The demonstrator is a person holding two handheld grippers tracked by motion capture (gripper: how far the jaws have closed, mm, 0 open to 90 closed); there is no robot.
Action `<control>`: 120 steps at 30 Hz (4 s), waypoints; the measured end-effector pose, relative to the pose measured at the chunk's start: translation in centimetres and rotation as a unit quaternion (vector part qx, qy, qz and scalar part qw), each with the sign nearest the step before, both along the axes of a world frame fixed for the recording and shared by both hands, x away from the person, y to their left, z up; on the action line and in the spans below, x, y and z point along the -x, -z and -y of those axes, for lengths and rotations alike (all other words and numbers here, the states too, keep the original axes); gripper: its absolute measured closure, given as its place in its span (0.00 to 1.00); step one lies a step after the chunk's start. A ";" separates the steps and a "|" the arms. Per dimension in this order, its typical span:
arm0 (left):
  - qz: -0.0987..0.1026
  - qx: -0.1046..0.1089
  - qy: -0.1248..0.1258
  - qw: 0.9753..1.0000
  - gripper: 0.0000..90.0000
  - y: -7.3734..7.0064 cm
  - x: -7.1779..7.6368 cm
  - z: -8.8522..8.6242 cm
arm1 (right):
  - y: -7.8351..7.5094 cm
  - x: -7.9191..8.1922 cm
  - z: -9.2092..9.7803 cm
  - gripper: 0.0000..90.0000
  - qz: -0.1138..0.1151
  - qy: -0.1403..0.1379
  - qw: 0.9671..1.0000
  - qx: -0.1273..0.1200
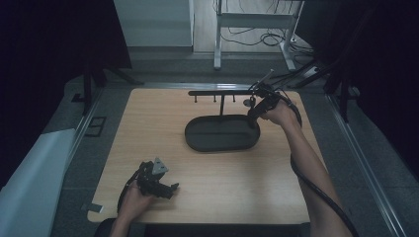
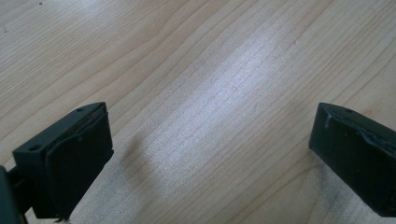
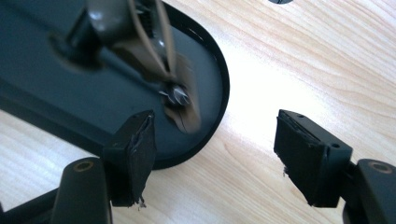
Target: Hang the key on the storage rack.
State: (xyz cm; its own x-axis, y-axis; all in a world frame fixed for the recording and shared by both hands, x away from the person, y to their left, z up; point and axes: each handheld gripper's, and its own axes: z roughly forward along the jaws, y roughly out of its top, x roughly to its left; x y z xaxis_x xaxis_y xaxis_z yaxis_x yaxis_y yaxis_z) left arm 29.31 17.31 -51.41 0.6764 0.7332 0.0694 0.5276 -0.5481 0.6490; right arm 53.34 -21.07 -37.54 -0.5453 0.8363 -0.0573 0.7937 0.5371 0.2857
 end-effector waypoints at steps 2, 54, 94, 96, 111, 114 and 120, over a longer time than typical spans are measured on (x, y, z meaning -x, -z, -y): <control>0.001 0.000 0.000 1.000 0.00 0.0 0.0 0.0 | -0.3 0.3 0.2 0.30 -0.002 0.000 1.000 -0.005; 0.004 0.011 -0.004 1.000 0.00 -0.2 0.1 0.1 | -1.1 8.9 2.1 0.13 0.053 -0.116 0.991 -0.034; 0.005 0.026 -0.010 1.000 0.00 -0.4 0.1 -0.2 | 0.4 17.1 5.4 0.03 0.092 -0.131 0.984 -0.073; 0.004 0.025 -0.009 1.000 0.00 -0.4 0.1 -0.2 | 0.5 17.6 5.7 0.03 0.095 -0.131 0.984 -0.073; 0.004 0.022 -0.009 1.000 0.00 -0.3 0.2 -0.1 | 3.0 21.0 7.1 0.03 0.123 -0.117 0.980 -0.103; 0.004 0.022 -0.009 1.000 0.00 -0.4 0.2 -0.1 | 4.1 21.4 7.0 0.03 0.125 -0.117 0.979 -0.108; 0.005 0.021 -0.010 1.000 0.00 -0.3 0.2 -0.1 | 6.3 22.0 6.7 0.03 0.126 -0.108 0.979 -0.122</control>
State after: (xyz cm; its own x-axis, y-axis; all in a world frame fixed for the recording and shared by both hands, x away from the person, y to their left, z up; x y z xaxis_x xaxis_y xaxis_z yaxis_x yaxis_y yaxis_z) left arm 29.08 17.36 -51.09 0.6617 0.7484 0.0443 0.5312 -0.5097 0.6768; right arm 31.31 -27.73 -43.83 -0.7052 0.7086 -0.0249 0.5572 0.5756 0.5986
